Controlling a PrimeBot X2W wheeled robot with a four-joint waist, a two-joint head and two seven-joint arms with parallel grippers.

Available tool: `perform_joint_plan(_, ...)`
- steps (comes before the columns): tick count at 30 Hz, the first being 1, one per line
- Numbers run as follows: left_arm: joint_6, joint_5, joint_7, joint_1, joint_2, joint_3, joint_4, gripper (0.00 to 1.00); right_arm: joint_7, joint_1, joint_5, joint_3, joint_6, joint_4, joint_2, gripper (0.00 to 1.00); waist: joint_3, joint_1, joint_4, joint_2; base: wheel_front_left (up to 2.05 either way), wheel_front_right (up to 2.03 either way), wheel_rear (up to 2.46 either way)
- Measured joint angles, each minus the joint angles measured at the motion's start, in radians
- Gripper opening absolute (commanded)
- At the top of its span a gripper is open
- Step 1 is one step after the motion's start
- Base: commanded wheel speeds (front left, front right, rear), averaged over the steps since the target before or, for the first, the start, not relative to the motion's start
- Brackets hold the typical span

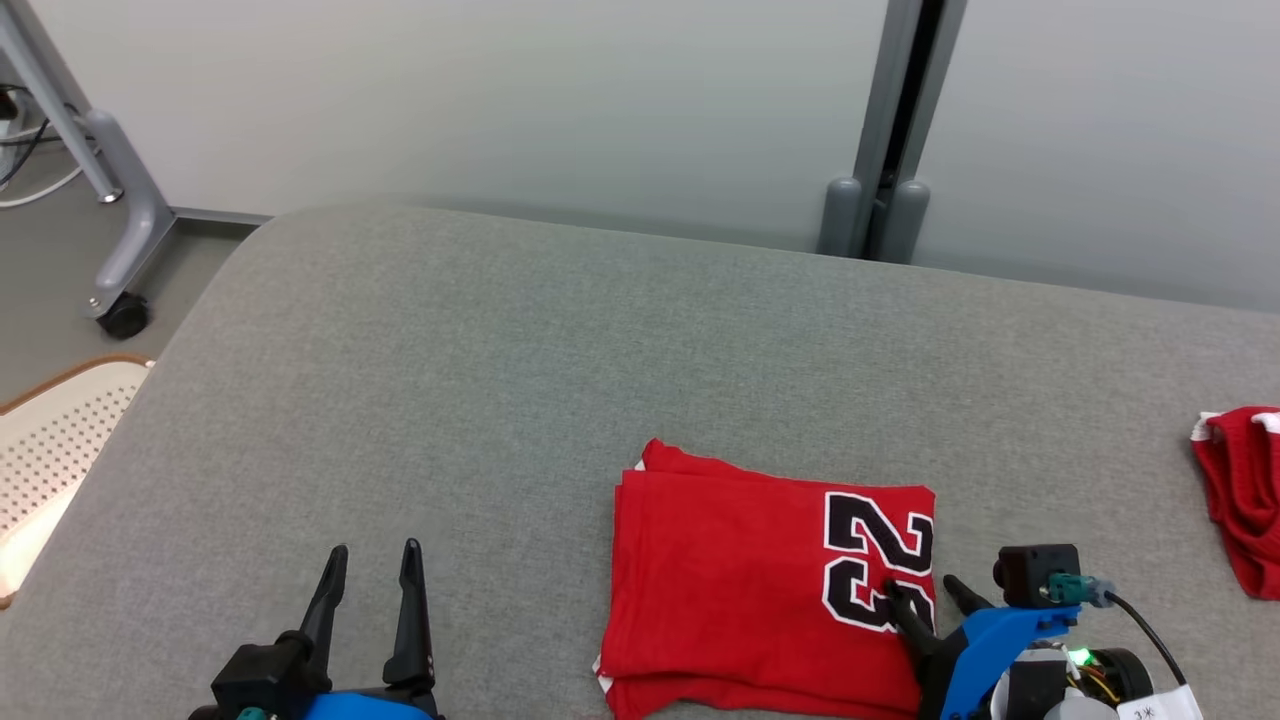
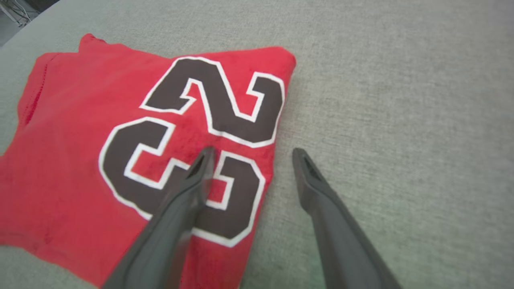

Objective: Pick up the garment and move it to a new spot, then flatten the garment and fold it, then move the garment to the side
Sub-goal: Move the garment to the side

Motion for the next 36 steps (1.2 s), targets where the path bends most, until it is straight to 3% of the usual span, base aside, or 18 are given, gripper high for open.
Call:
perform_joint_plan(1,0.000,0.003,0.000,0.002,-0.001,0.000,0.001,1.00,0.011,-0.014,0.021,0.008,0.000,0.024,0.001,1.00,0.005,0.0000,0.010,0.0001,0.00,0.00,0.00)
perform_joint_plan(2,-0.002,0.003,0.000,0.002,-0.002,0.000,0.002,1.00,0.014,-0.020,0.033,0.011,0.000,0.035,0.001,0.87,0.006,0.0000,0.013,0.0001,0.00,0.00,0.00)
perform_joint_plan(3,-0.002,0.004,0.000,0.002,-0.002,0.000,0.003,1.00,0.015,-0.025,0.041,0.015,0.000,0.046,0.000,0.42,0.006,0.0000,0.015,0.0000,0.00,0.00,0.00)
perform_joint_plan(5,-0.004,0.007,0.000,0.002,-0.004,0.000,0.006,1.00,0.012,-0.038,0.057,0.025,0.000,0.064,0.000,0.21,0.004,0.0000,0.014,0.0000,0.00,0.00,0.00)
perform_joint_plan(6,-0.005,0.011,0.000,0.002,-0.004,0.000,0.007,1.00,0.002,-0.044,0.064,0.030,0.000,0.068,0.001,0.00,0.004,0.0000,0.013,0.0000,0.00,0.00,0.00)
perform_joint_plan(15,-0.011,0.022,0.000,0.006,-0.012,-0.007,0.002,1.00,-0.070,-0.088,0.021,0.033,0.000,0.052,0.000,0.00,0.010,0.0000,-0.079,0.0000,0.00,0.00,0.00)
perform_joint_plan(29,-0.020,0.038,0.000,-0.020,-0.028,-0.033,-0.015,1.00,-0.021,-0.087,-0.018,-0.006,0.000,-0.132,-0.058,0.00,0.041,0.0000,-0.375,0.0000,0.00,0.00,0.00)
perform_joint_plan(36,-0.026,0.047,0.000,-0.040,-0.030,-0.038,-0.003,1.00,-0.010,-0.092,-0.026,-0.036,0.000,-0.166,-0.065,0.00,0.052,0.0001,-0.430,0.0000,0.00,0.00,0.00)
